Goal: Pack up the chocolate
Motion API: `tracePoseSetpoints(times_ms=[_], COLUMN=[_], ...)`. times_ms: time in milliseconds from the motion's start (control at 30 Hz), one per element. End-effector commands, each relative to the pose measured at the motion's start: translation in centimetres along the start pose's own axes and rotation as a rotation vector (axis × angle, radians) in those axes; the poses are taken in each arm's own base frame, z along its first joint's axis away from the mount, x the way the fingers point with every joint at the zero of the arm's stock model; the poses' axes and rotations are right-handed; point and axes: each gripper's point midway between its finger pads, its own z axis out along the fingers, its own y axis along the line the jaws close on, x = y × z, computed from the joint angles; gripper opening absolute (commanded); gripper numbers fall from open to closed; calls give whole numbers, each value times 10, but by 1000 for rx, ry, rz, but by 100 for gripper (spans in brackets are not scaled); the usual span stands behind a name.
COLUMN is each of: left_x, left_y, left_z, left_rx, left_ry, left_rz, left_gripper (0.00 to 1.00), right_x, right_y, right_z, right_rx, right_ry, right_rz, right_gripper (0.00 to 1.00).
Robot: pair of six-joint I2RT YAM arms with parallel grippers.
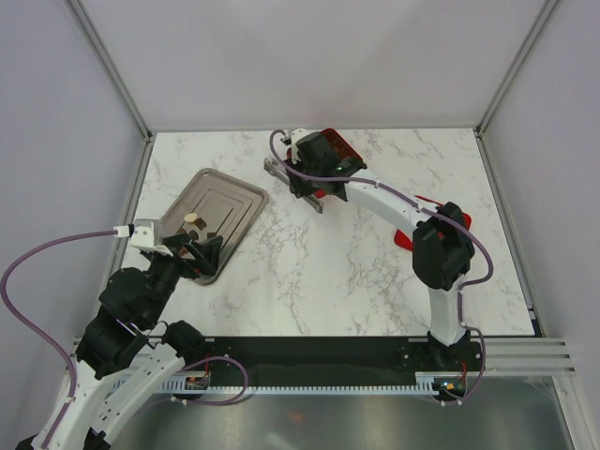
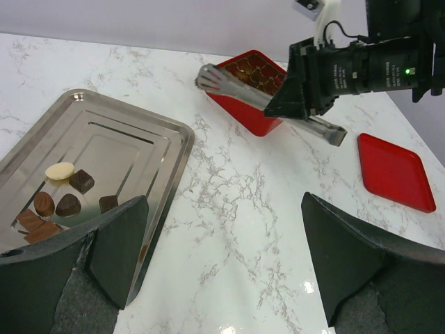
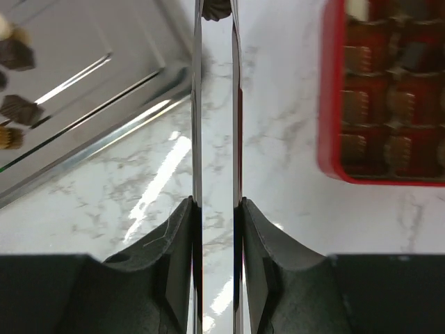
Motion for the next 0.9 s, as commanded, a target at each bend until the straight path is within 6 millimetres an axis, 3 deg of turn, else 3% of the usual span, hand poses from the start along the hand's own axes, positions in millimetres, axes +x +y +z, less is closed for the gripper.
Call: tracePoseSetpoints(times_ms=[0, 33, 133, 233, 633, 867], left_x=[-11, -11, -10, -10, -8, -9], left_y=[-1, -1, -2, -1, -1, -1], left_z=[2, 2, 3, 2, 3, 4], left_rx=[2, 3, 5, 5, 0, -2], left_ry=[-44, -43, -38, -38, -34, -33], left_rz=[18, 20, 20, 20, 20, 22], left_gripper=[100, 100, 100, 100, 100, 100], right_x=[-19, -18, -9, -4, 2, -10], right_y=[-44, -61, -85, -98, -112, -114], right_z=[-30, -31, -32, -28, -8, -9], right_rx=[114, 151, 179, 184, 171, 178], right_ry=[-67, -68, -46, -31, -8, -33], right_rz=[48, 60, 84, 106, 149, 144], right_gripper=[38, 38, 38, 37, 40, 46])
